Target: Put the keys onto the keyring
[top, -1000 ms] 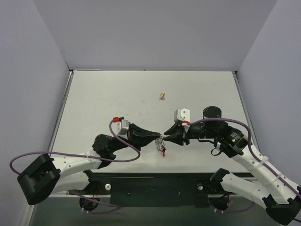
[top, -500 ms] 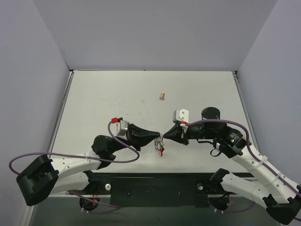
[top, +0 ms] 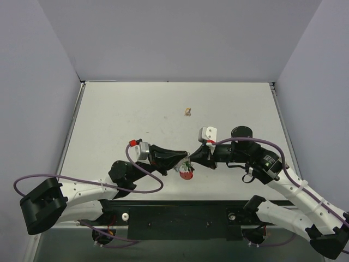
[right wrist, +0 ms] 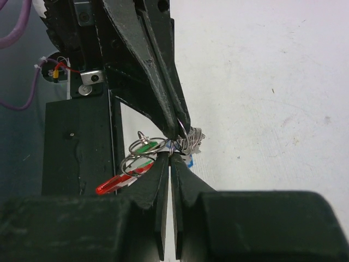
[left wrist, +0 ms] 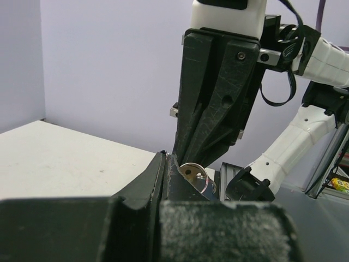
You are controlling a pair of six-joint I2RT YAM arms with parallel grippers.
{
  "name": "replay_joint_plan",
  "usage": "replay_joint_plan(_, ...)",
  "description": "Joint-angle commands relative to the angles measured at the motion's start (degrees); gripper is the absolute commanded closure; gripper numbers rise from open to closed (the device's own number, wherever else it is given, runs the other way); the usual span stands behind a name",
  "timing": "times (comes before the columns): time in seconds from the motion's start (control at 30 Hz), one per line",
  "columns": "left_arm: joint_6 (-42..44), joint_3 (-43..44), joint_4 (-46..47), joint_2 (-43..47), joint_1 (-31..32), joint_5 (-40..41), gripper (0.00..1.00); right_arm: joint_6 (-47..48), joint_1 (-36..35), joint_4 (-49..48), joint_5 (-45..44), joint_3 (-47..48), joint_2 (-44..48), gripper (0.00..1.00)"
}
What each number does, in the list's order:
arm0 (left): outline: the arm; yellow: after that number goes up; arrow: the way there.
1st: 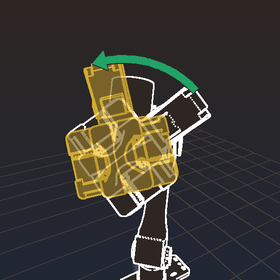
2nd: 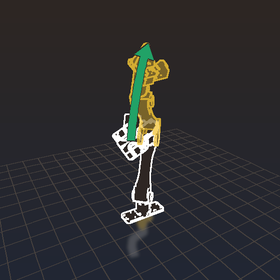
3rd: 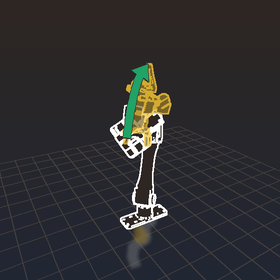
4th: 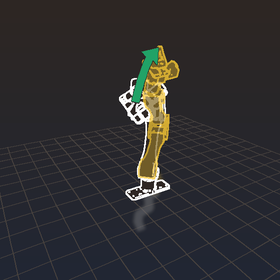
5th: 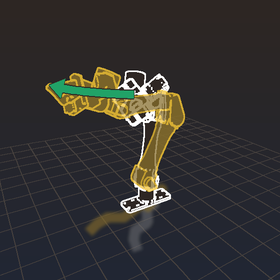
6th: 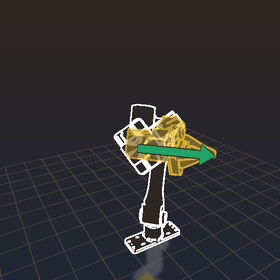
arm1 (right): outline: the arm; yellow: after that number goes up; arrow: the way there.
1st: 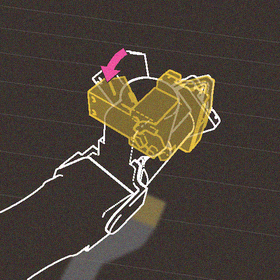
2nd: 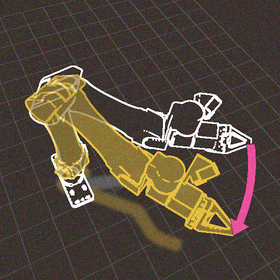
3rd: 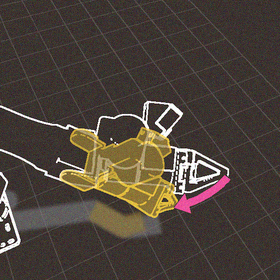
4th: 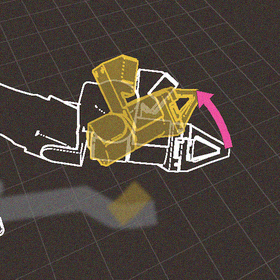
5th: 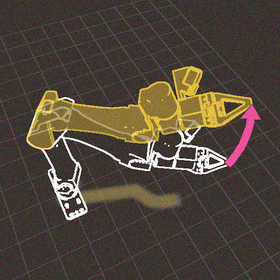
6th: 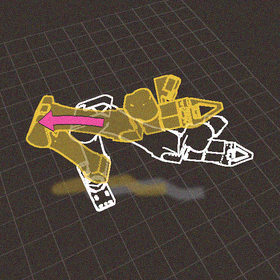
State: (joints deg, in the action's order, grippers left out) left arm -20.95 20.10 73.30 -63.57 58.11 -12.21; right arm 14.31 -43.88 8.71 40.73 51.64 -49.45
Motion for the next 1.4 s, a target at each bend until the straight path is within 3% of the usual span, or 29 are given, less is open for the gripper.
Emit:
replay_joint_plan(0.0, -0.5, -0.3, 12.1, -1.9, 1.1, 2.5, 1.0, -2.6, 0.0, -4.8, 3.0, 0.1, 0.4, 0.94)
replay_joint_plan(0.03, -0.4, -0.5, 12.6, -1.9, 1.0, 2.3, 1.0, -3.1, 1.1, -4.8, 4.0, 0.7, 0.8, 0.83)
replay_joint_plan(0.1, -0.4, -1.0, 12.7, -1.5, 0.7, 1.1, 1.0, -4.1, 2.7, -4.4, 6.9, 2.1, 1.9, 0.71)
replay_joint_plan(0.2, -1.6, -2.0, 12.8, -0.2, -1.1, -2.4, 1.0, -5.0, 5.5, -3.3, 10.0, 3.8, 3.0, 0.63)
replay_joint_plan(0.43, -6.6, -0.3, 9.8, 2.5, -4.8, -13.2, 1.0, -0.3, 6.3, -1.9, 16.4, 3.0, 3.0, 0.55)
replay_joint_plan(0.57, -7.2, 0.6, 8.9, 2.7, -5.0, -14.9, 1.0, 2.4, 6.3, -1.3, 17.5, 1.7, 2.4, 0.56)
replay_joint_plan(0.77, -7.7, 1.4, 9.1, 1.9, -5.0, -15.8, 1.0, 2.0, 6.3, -3.0, 17.5, 0.3, 1.9, 0.65)
replay_joint_plan(0.97, -8.6, 1.4, 11.3, 0.8, -5.0, -15.9, 1.0, 0.5, 6.1, -6.4, 17.5, -1.6, 1.2, 0.82)
replay_joint_plan(1.37, -8.9, 0.4, 12.9, 1.3, -4.9, -15.0, 1.0, 1.1, 6.0, -5.5, 17.3, -2.2, 0.6, 0.8)
